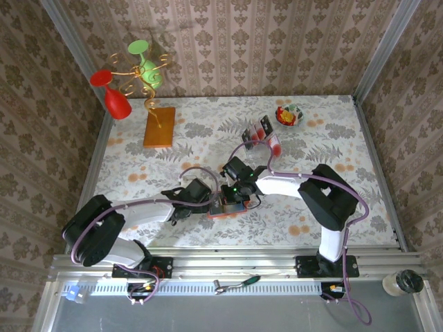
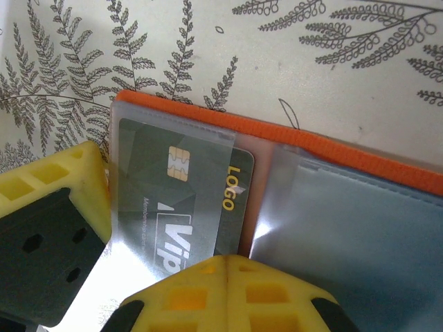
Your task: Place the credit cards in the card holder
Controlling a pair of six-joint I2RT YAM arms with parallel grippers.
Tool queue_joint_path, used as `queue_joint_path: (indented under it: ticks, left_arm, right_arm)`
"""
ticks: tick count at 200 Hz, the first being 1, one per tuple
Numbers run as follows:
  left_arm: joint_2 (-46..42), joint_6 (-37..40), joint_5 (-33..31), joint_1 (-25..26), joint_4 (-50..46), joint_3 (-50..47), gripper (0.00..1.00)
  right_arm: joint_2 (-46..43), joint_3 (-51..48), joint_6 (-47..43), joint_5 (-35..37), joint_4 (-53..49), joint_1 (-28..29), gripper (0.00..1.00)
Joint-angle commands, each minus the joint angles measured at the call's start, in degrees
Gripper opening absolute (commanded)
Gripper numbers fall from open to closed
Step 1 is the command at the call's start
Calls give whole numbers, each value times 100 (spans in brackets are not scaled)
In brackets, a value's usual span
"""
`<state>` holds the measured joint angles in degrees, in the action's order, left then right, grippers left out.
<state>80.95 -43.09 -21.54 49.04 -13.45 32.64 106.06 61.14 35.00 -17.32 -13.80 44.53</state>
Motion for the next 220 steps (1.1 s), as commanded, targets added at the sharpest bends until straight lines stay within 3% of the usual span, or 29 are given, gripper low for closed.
queue_joint_path:
  ticks: [1,51,105,169,220]
  left_arm:
    - [228,-11,14,-51,-140,-41,93]
    - [102,-6,-3,-35,-169,-40,94]
    - [-323,-120,-311,-68,-630,117,100]
    - [-735,-125,-318,-58,-853,291,100]
    - [-712,-140,-289,188,-772,611,100]
  right_arm:
    - [185,124,114,-104,27,50,0]
    - [232,118,190,-182,96,73,0]
    - [-30,174,299,-272,51,44,0]
    - [-689,156,70,-187,-311,-255,15]
    - [-692,176,-568,251,-838,-589,17]
